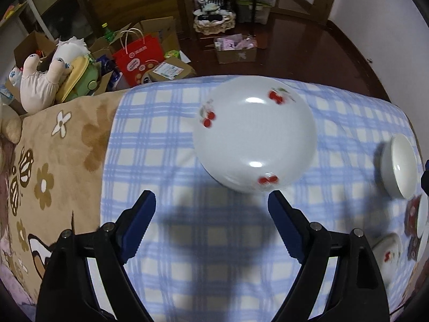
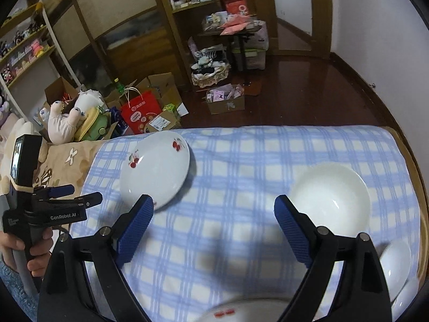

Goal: Organize plates and bowls
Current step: 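Move both open tools toward the cherry plates at the tablecloth edge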

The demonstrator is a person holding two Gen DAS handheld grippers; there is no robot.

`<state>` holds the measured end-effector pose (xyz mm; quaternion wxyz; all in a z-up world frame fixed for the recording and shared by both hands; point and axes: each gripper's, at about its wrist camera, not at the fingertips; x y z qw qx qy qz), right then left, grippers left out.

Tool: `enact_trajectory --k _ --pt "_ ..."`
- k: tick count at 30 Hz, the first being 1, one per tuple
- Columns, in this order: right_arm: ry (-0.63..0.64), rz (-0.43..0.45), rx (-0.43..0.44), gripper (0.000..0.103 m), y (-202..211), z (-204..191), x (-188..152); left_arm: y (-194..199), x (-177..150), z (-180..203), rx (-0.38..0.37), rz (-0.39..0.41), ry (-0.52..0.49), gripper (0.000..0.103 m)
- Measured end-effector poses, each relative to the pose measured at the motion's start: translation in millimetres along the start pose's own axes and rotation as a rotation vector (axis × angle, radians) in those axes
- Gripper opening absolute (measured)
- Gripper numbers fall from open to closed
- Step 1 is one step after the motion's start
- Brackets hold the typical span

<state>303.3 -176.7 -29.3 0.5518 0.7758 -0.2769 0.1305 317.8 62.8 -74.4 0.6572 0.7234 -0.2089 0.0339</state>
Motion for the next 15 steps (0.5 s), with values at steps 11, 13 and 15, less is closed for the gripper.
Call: enact_trajectory --k 11,13,15 --pt "0.013 -0.037 0.026 0.088 -70 -40 29 -31 32 -47 0.039 0.026 0.031 0.085" --pt "0.011 -0.054 0.021 0.082 -84 -44 31 -42 32 -52 0.028 0.023 0.043 0.085" --pt "0.011 -0.071 0.014 0.081 -98 -47 30 -50 32 -56 -0.005 0.032 0.060 0.085"
Point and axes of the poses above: each gripper's, at about its wrist camera, not at the fingertips, and y roughly against the way its jaws point, z to its right, x to its top, and after that the axes turned 15 degrees about -y, right-handed
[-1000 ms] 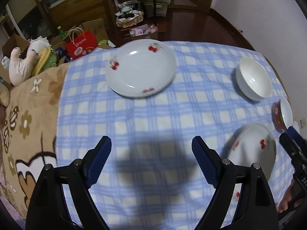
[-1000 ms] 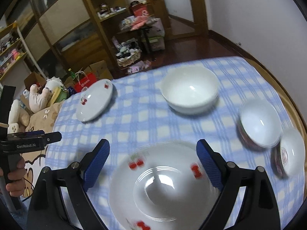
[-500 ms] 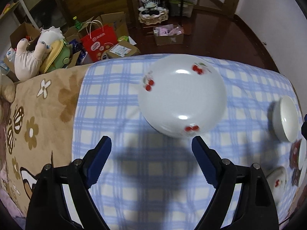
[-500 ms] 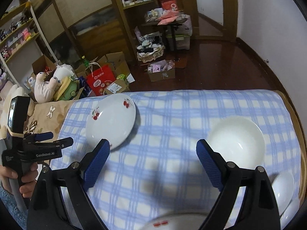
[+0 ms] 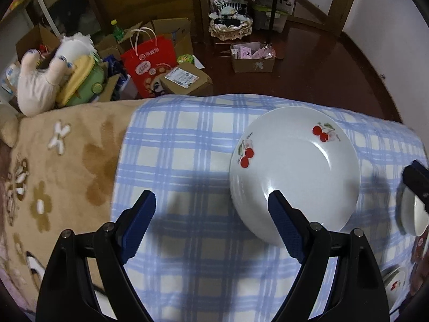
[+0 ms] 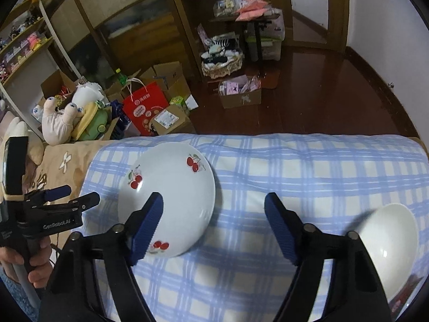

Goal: Organize plates and bowls
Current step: 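Move both open tools toward the cherry plates at the tablecloth edge, then grasp a cherry plate rim with the left tool while the right tool grasps another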

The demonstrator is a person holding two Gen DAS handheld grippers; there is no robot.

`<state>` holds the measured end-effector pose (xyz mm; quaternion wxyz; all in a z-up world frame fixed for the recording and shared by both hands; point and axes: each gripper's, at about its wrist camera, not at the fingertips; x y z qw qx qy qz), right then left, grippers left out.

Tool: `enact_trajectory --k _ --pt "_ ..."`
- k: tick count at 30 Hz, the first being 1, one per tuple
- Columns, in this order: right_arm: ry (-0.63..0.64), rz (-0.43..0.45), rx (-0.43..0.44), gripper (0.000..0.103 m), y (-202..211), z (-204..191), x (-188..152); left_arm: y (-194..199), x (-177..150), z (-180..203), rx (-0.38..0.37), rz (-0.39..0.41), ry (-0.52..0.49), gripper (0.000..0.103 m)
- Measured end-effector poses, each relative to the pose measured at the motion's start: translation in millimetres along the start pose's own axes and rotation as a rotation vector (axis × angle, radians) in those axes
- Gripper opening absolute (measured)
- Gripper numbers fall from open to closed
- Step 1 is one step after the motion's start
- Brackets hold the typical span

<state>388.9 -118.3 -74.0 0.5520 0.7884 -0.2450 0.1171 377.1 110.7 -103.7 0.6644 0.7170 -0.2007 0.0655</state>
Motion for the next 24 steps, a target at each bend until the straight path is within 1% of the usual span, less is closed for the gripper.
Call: enact_trajectory --k 2,4,5,8,11,14,15,16,17,18,19,20,21,22,23,24 --pt "-0.005 -0.014 -0.008 0.079 -12 -1 0 -9 0 -3 -0.032 0.010 0.017 0.085" --pt "-0.006 -0.033 -0.013 0.072 -26 -2 -1 -17 -1 -2 -0.049 0.015 0.029 0.085" --pt "-0.006 -0.040 -0.016 0.071 -31 -3 -1 -21 -1 -3 -0.057 0.019 0.036 0.084" --pt "-0.019 -0.072 -0.014 0.070 -48 -3 -4 -31 -2 -3 -0.082 0.022 0.054 0.084" --pt "-0.007 -0.101 -0.042 0.070 -66 -5 -10 -43 -3 -3 -0.098 -0.005 0.057 0.084" --pt "-0.002 -0.115 -0.040 0.070 -73 -4 -14 -52 -5 -5 -0.108 -0.017 0.077 0.084" --pt "-0.001 -0.118 -0.047 0.066 -76 -4 -16 -56 -6 -6 -0.114 -0.015 0.089 0.084" --pt "-0.001 -0.119 -0.052 0.055 -77 -3 -17 -59 -7 -7 -0.114 -0.013 0.098 0.083" --pt "-0.003 -0.124 -0.056 0.050 -80 -3 -18 -61 -8 -8 -0.104 -0.013 0.107 0.083" --pt "-0.007 -0.133 -0.061 0.045 -82 -1 -19 -64 -10 -9 -0.094 -0.013 0.116 0.080" --pt "-0.014 -0.138 -0.065 0.042 -84 0 -19 -66 -11 -9 -0.091 -0.014 0.126 0.071" --pt "-0.021 -0.141 -0.064 0.039 -85 2 -19 -70 -13 -11 -0.102 -0.021 0.138 0.067" --pt "-0.032 -0.144 -0.063 0.031 -87 4 -20 -72 -14 -12 -0.119 -0.025 0.150 0.059" --pt "-0.037 -0.149 -0.064 0.023 -88 6 -20 -74 -15 -13 -0.131 -0.022 0.158 0.049" --pt "-0.039 -0.153 -0.063 0.022 -89 7 -20 -73 -17 -13 -0.137 -0.015 0.163 0.040" --pt "-0.042 -0.154 -0.053 0.020 -90 8 -20 -73 -18 -13 -0.143 -0.004 0.166 0.039"
Point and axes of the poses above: each gripper's, at about its wrist camera, not at the fingertips, and y roughly against the way its jaws point, z to its right, x to its top, and after that the axes turned 15 degrees about -y, right-handed
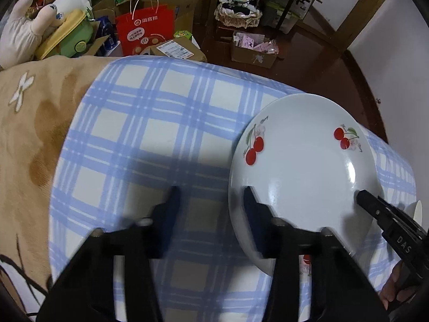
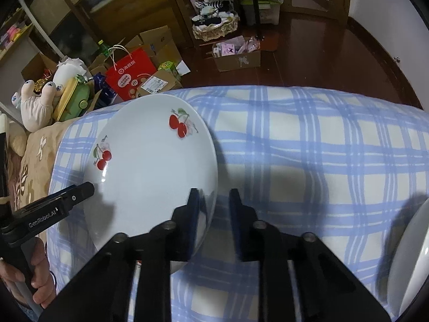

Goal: Organize plates and bowls
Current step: 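Grasp a cherry plate rim with the left tool while the right tool grasps another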

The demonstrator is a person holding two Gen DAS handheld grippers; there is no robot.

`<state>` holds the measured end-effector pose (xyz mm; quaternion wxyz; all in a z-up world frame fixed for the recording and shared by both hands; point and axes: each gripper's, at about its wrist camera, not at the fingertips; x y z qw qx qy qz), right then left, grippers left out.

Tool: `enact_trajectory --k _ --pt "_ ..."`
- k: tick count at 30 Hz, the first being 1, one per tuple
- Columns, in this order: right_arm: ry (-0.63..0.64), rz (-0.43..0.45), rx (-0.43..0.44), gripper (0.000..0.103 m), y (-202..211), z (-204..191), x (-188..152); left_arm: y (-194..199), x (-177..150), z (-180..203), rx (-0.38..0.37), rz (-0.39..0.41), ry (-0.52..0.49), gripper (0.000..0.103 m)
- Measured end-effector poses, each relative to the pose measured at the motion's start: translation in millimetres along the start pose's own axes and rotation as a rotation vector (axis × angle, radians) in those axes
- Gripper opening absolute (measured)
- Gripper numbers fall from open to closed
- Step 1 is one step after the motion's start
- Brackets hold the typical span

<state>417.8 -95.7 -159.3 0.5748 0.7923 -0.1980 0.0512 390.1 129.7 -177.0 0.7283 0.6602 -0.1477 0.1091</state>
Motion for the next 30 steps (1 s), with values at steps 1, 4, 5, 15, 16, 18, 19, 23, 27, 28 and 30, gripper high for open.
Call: enact_trajectory --k 1,4,5,15,16,18,19,23,27,28,30 --pt "-0.004 0.000 0.009 0.018 0 1 0 -1 -2 0 -0.017 0.019 0.006 0.033" --pt "-0.032 -0.010 0.044 0.013 -2 2 1 -5 -4 1 -0.055 0.037 0.006 0.024" --pt "-0.044 -0.014 0.050 0.012 -2 3 1 -5 -4 2 -0.058 0.038 0.003 0.022" --pt "-0.017 -0.022 0.049 0.011 -4 -1 1 -11 -5 17 -0.036 0.053 0.015 0.018" --pt "-0.015 -0.024 0.047 0.011 -3 -2 1 -10 -4 18 -0.035 0.054 0.009 0.018" --pt "-0.005 -0.021 0.046 0.011 -1 -2 0 -9 -4 17 -0.046 0.051 0.009 0.018" --pt "-0.003 -0.019 0.050 0.011 1 -2 -1 -8 -4 16 -0.048 0.049 0.011 0.017" --pt "0.017 -0.019 0.058 0.010 6 -4 -6 -2 -4 14 -0.028 0.044 0.028 0.016" --pt "0.023 -0.019 0.057 0.010 13 -1 -11 4 -6 15 -0.055 0.026 0.017 0.015" --pt "0.017 -0.016 0.057 0.010 16 1 -12 7 -7 15 -0.069 0.024 0.017 0.015" --pt "-0.002 -0.014 0.063 0.010 21 6 -13 14 -9 19 -0.077 0.025 0.007 0.015"
Point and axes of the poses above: each gripper's, at about its wrist camera, not at the fingertips, and y roughly against the way its jaws point, z to its right, x to its top, and after that the axes turned 15 degrees about -y, right-handed
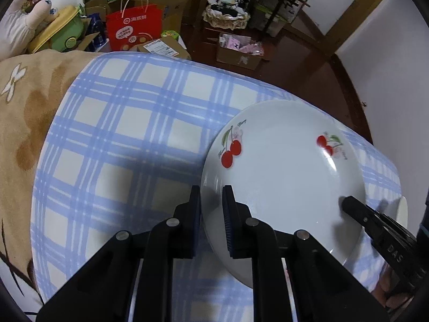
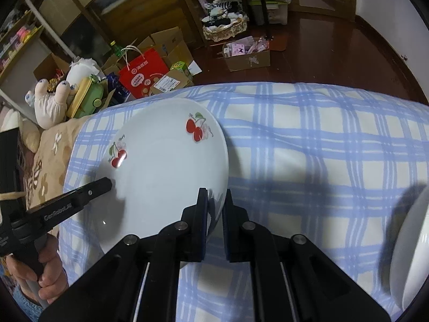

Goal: Organize plates and bowls
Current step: 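Grasp a cherry plate rim with the left tool while the right tool grasps another, then carry both held cherry plates back toward the plate stack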

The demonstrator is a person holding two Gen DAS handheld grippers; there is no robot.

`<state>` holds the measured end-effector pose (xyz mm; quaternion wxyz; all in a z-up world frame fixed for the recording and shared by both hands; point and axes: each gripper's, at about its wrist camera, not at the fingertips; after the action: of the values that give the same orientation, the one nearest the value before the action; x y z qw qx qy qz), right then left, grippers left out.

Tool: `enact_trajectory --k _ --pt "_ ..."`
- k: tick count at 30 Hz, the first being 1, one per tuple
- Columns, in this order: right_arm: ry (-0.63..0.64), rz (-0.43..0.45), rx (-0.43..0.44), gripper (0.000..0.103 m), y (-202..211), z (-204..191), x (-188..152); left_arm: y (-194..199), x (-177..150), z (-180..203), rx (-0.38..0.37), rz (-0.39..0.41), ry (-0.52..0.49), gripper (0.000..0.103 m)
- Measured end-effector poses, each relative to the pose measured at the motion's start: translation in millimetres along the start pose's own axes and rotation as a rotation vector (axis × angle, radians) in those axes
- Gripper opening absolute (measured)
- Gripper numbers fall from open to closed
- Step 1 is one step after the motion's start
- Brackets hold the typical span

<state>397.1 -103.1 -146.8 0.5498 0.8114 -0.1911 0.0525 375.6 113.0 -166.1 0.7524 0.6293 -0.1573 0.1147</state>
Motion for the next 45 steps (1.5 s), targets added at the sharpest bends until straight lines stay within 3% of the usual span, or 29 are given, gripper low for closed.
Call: enact_trajectory --k 15,30,45 --pt "-0.022 0.045 0.006 0.010 51 14 -37 45 -37 41 0.043 -0.043 -0.096 0.013" --pt "-0.009 0.104 -0.007 0.010 115 35 -75 83 -78 75 -0.043 -0.029 -0.130 0.013" --pt "-0.047 0.184 -0.025 0.010 182 76 -121 126 -114 139 -0.054 0.003 -0.217 0.013"
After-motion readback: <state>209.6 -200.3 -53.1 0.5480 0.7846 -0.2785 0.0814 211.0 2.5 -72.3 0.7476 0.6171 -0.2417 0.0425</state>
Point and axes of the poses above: each gripper's, at about its wrist camera, not at the fingertips, and y roughly against the way its jaws point, z to its right, x to its top, and after that the axes turned 15 degrees about -y, right-handed
